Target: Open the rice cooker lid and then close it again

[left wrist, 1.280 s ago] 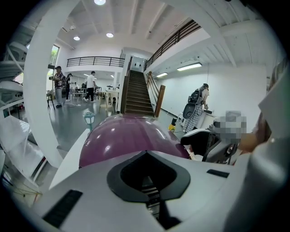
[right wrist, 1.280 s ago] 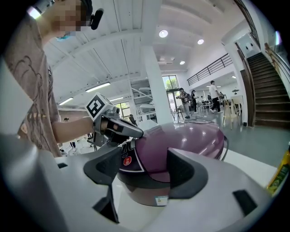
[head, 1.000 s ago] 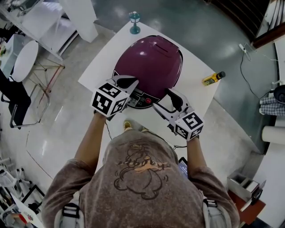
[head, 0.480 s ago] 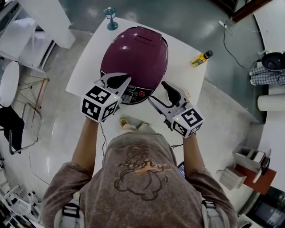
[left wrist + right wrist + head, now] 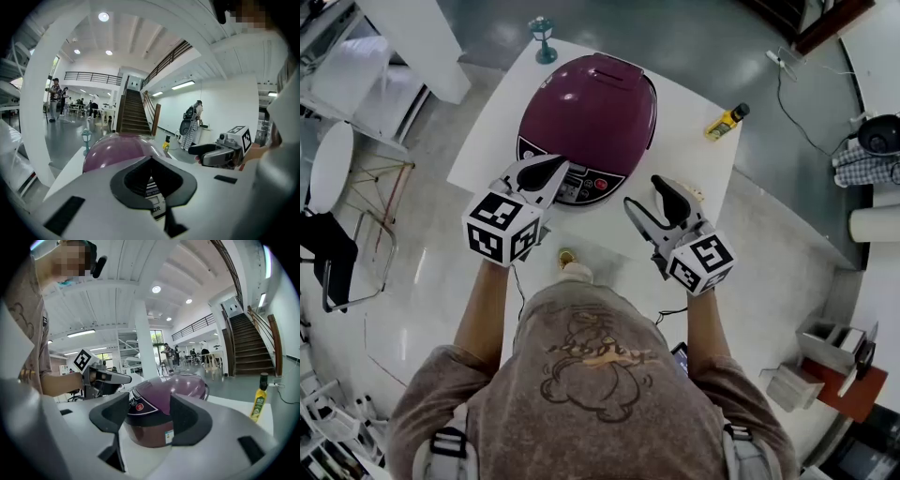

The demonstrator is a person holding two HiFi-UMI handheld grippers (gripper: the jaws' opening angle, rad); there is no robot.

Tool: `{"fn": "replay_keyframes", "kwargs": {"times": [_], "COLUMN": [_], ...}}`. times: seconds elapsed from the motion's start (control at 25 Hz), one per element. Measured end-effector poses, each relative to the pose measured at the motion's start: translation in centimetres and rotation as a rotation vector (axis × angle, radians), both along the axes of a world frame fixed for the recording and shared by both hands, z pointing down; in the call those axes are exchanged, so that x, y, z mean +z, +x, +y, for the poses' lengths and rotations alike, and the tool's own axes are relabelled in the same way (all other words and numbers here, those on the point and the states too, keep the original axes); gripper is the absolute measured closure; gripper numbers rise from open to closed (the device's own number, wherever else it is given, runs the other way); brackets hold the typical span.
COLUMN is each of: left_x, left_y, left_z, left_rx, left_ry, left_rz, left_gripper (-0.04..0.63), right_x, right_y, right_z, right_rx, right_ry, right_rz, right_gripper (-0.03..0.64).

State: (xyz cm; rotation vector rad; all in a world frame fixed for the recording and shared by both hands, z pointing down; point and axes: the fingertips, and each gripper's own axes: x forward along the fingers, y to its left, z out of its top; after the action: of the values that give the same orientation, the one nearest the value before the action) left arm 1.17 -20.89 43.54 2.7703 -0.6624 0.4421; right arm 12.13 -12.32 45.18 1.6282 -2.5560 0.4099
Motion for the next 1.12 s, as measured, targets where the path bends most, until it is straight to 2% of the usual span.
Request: {"fn": "replay_keyframes", "kwargs": {"times": [0.4,0.72,0.88,1.12], "left_x": [-1.8,-1.5,-0.6,1.8], "left_y": [-2.3,-4.3,-5.1,-6.1], "left_z": [7.2,11.8,13.8,16.3], "left_rx": [-0.085,-0.119,-0.127,-0.161], "left_ry": [0.064,0.089,0.114,0.131], "left_rz": [0.079,0.154,0.178,0.191], "left_gripper": [0.574,0.574,0.574,0.574], "right_x": [-0.5,0.0,0.9,2.7], "right_y": [0.7,0.2,0.0,-0.3], "right_z": [6.4,11.2,12.9,15.2], "right_rx": [0.057,0.112,0.157,0.213], "right_ry": [0.056,0.074,0.076,0.071], "right_rz": [-0.015,-0.005,0.009,0.002], "right_gripper": [0.408,0.508,0.559,0.6]}}
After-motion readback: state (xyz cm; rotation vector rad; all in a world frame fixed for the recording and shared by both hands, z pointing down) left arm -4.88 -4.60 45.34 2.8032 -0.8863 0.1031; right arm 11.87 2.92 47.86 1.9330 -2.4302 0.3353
